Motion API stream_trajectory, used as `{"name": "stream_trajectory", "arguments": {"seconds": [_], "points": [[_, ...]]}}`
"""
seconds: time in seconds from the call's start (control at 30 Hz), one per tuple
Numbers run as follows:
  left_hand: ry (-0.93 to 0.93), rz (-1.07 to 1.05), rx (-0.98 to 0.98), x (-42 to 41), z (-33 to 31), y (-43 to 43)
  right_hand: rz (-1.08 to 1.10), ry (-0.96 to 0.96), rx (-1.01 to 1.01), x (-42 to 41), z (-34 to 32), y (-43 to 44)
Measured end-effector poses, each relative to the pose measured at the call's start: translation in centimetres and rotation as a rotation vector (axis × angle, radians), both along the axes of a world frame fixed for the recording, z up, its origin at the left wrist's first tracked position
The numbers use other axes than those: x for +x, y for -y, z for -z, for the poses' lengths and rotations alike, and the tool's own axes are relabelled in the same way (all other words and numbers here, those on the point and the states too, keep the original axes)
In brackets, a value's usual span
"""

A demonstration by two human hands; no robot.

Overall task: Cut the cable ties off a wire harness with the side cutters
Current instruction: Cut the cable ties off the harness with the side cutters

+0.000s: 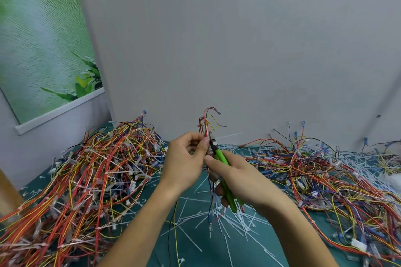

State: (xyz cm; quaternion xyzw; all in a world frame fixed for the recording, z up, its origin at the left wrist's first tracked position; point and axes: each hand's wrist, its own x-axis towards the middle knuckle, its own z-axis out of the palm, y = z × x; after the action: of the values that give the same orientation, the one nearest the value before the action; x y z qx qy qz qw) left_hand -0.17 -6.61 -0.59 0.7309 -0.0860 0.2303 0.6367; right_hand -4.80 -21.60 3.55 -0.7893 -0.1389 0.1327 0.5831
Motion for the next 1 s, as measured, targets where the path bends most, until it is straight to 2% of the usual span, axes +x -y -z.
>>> {"name": "stream_trajectory", "arguments": {"seconds": [0.37, 0.53, 0.77, 1.0], "points": [[0.082, 0.003, 0.053, 0.13, -0.03, -0.46, -0.026, -0.121, 0.118, 0.25, -0.19, 0.78], [0.090, 0.005, 0.083, 0.12, 0.20, -0.35, -0.069, -0.133, 0.053, -0.05, -0.67, 1.01], [0.073, -0.012, 0.047, 0.24, -0.06, -0.59, 0.008, 0.009, 0.008, 0.05, 0.08, 0.49], [0.054, -0.007, -0.070, 0.02, -0.33, -0.46, 0.016, 0.050, -0.013, 0.05, 0.27, 0.35]]}}
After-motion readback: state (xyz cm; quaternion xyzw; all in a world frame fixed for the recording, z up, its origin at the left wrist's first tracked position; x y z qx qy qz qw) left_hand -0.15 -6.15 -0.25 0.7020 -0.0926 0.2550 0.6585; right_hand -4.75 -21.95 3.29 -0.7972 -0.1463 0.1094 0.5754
